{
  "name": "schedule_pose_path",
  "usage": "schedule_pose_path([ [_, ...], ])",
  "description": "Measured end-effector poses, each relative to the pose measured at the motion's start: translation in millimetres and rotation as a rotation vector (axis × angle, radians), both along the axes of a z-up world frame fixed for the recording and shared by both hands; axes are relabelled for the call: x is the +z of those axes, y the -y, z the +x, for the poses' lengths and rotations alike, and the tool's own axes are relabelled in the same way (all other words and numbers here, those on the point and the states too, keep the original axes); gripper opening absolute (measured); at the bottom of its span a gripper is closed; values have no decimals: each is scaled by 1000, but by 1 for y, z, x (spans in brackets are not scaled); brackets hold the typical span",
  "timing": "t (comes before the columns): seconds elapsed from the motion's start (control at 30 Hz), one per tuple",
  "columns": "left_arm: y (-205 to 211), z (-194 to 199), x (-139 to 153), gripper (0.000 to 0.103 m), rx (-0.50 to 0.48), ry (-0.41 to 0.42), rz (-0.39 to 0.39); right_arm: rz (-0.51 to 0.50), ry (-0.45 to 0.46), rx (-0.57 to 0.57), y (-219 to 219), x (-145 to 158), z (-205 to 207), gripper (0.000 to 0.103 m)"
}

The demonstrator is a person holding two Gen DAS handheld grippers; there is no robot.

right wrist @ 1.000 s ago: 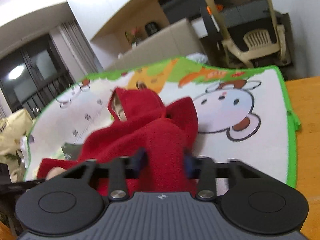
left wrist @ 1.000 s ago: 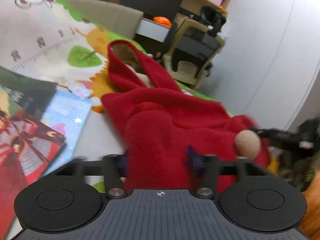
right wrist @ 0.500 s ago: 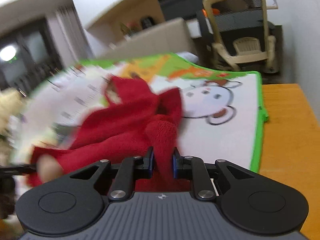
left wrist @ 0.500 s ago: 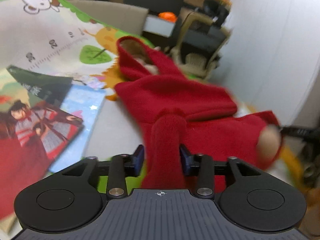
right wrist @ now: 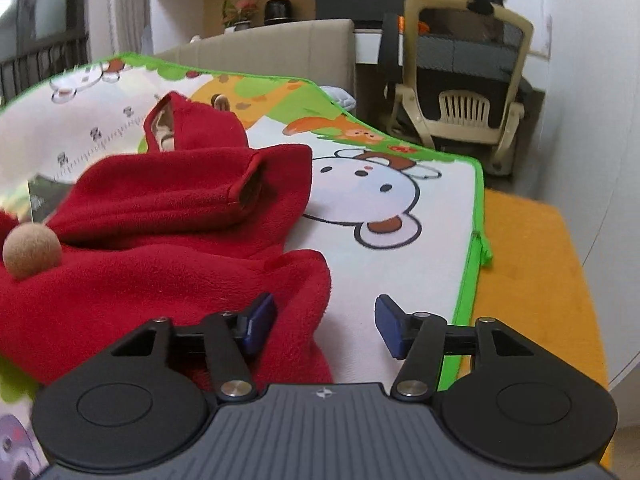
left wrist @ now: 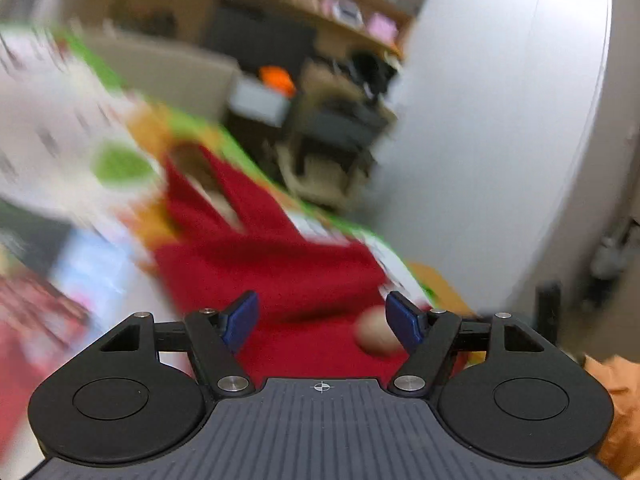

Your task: Fold clothes

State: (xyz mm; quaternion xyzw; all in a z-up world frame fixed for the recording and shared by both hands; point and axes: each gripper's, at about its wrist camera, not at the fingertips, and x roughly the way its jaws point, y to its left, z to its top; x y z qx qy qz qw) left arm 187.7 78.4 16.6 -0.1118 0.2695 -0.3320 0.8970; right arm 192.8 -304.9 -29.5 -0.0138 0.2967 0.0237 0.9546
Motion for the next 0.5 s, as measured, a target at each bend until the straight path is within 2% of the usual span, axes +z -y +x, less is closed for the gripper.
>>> schedule_pose_path([
  [0.07,22,13,-25,75,4,-65,114,-111,64,24,-16,15,-10,55],
  [0.1,27,16,-33,75,4,-66,137,-154,111,58,-26,26,-17,55],
  [0.17,36,20,-45,78,4,-61,182,-144,170,166,-45,46,-30,55],
  [0.23,39,20,-44,82,0,-51,193,-78,177,271,-60,56,-35,56],
  [0.3,37,21,-44,83,-1,-52,185,-10,131,346,-76,52,-28,58],
  [0.4,29,21,-43,83,2,-51,163,-22,-7,371,-96,13,-10,58],
  [0.47,21,19,-40,85,4,-48,115,-56,-20,363,-100,-11,-9,60],
  [0.5,18,18,-38,90,3,-47,89,-51,-7,364,-98,-10,-11,60],
])
